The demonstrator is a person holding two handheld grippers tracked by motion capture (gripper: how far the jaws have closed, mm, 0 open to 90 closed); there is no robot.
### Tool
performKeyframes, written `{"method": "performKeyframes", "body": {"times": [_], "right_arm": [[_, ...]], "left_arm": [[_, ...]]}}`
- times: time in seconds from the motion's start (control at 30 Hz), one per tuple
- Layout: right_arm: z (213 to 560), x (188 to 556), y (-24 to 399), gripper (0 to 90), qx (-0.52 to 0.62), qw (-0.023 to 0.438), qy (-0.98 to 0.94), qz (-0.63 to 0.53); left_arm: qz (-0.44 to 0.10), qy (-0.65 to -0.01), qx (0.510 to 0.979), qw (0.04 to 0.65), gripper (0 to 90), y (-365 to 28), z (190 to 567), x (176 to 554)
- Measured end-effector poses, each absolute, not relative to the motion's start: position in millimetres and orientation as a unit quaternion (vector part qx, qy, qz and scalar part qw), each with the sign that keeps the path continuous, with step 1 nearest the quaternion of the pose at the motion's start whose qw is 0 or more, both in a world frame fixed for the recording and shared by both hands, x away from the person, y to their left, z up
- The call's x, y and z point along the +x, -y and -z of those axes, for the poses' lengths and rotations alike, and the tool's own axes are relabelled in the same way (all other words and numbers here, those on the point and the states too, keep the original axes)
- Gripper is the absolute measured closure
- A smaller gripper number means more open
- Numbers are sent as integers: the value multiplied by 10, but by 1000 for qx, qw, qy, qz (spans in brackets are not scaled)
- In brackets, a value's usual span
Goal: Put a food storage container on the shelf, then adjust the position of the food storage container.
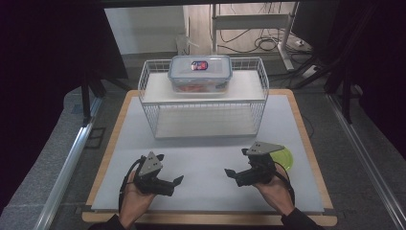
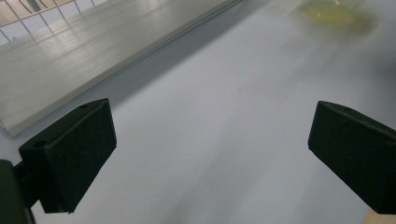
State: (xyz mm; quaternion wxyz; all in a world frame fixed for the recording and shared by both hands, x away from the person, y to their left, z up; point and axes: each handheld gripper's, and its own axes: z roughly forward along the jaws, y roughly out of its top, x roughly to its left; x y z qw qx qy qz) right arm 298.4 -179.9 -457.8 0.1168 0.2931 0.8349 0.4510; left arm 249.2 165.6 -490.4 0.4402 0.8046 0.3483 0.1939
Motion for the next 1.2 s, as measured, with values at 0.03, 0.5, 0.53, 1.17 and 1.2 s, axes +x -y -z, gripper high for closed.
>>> {"method": "performKeyframes", "body": {"times": [0.03, 0.5, 0.53, 1.17, 1.2], "right_arm": [[4597, 2958, 1797, 33, 291, 118, -837, -448], [4776, 2896, 1811, 24, 306, 129, -844, -421], [4775, 2906, 1821, 17, 317, 132, -842, -417], [4496, 3086, 2469, 800, 386, 209, -806, -398], [4491, 3127, 2607, 878, 400, 226, -798, -390]], "left_arm": [[-195, -348, 806, 437, 8, -1664, 4925, 2474], [-207, -364, 800, 429, 0, -1795, 5072, 2366], [-204, -364, 802, 428, 0, -1791, 5077, 2367], [-203, -356, 817, 406, 24, -1758, 5129, 2379], [-202, -357, 816, 407, 25, -1757, 5130, 2380]]}}
